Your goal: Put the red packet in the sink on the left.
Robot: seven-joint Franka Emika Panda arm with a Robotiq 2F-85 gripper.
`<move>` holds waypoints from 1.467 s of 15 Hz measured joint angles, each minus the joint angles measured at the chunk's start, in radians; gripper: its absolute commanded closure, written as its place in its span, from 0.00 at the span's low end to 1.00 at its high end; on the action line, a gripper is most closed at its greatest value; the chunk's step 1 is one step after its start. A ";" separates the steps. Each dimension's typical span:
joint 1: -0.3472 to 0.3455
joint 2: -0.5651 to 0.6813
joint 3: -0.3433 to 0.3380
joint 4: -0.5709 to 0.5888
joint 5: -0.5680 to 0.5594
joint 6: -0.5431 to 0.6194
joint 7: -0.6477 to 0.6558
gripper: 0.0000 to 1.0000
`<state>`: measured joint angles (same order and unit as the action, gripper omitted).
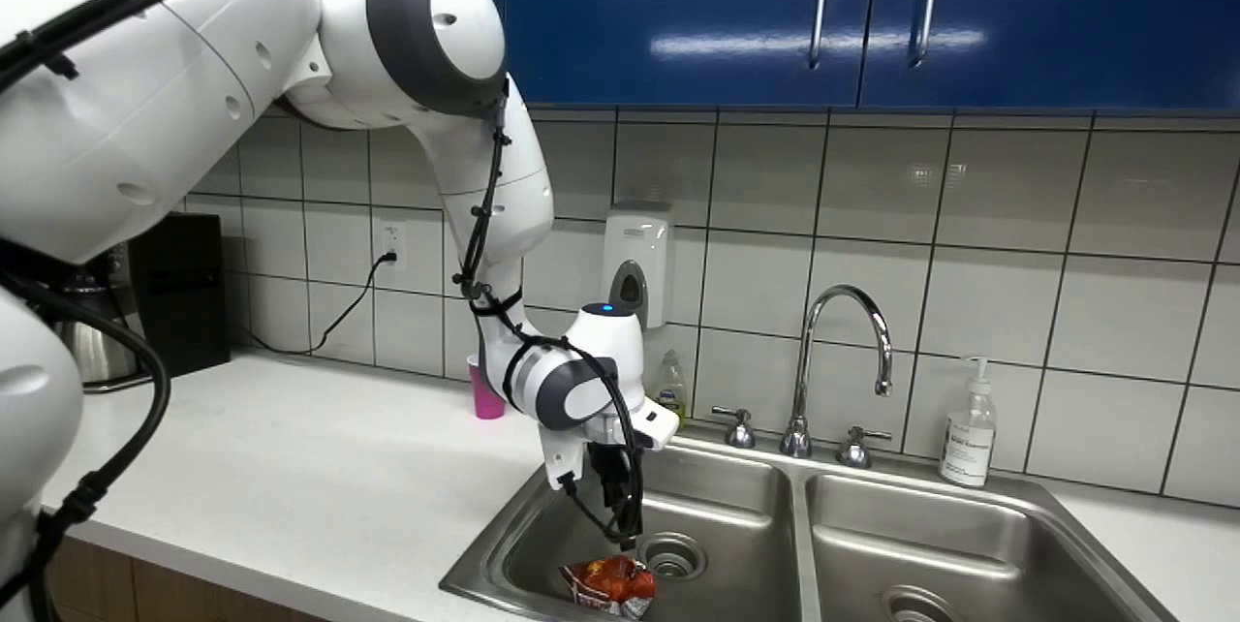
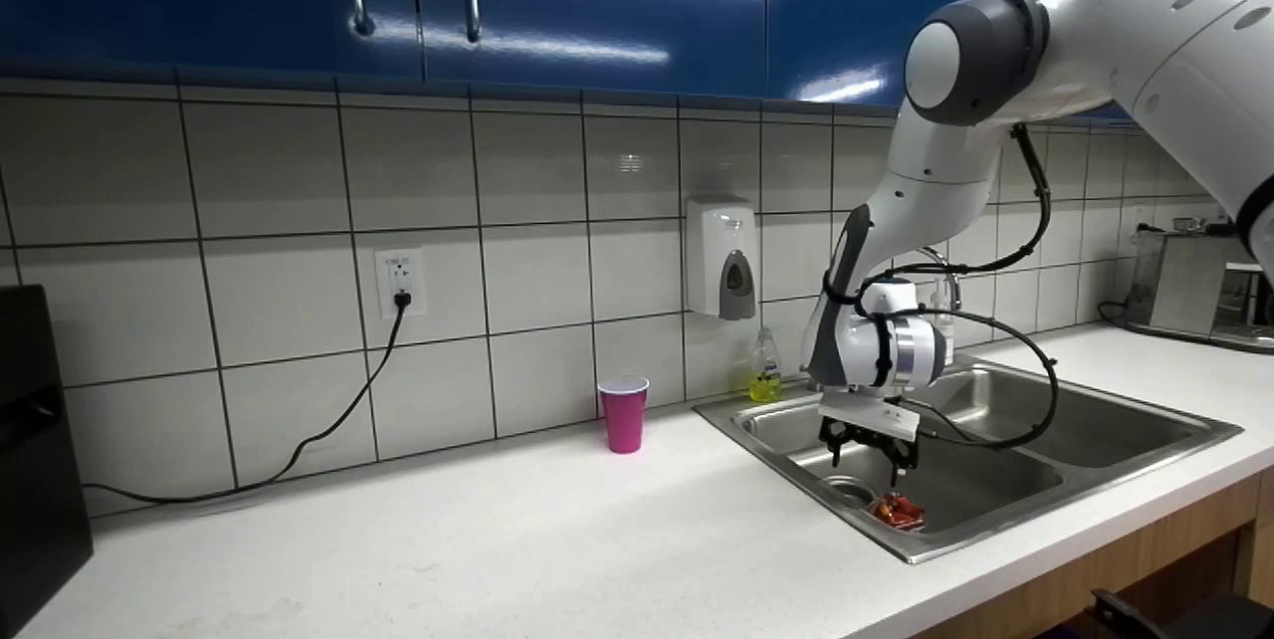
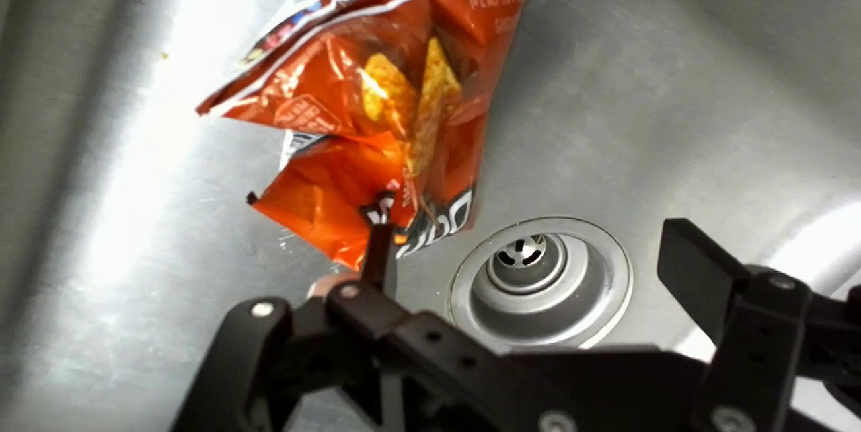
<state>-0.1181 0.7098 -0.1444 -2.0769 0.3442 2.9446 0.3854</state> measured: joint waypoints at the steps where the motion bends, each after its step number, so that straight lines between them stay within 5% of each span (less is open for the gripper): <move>1: 0.019 -0.018 -0.019 -0.012 -0.009 -0.026 0.000 0.00; 4: 0.066 -0.076 -0.059 -0.046 -0.054 -0.120 -0.001 0.00; 9: 0.070 -0.160 -0.034 -0.070 -0.137 -0.281 -0.077 0.00; 16: 0.115 -0.228 -0.035 -0.128 -0.315 -0.298 -0.116 0.00; 22: 0.130 -0.329 0.005 -0.200 -0.347 -0.296 -0.216 0.00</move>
<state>0.0115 0.3804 -0.1395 -2.2766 -0.0030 2.6486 0.1690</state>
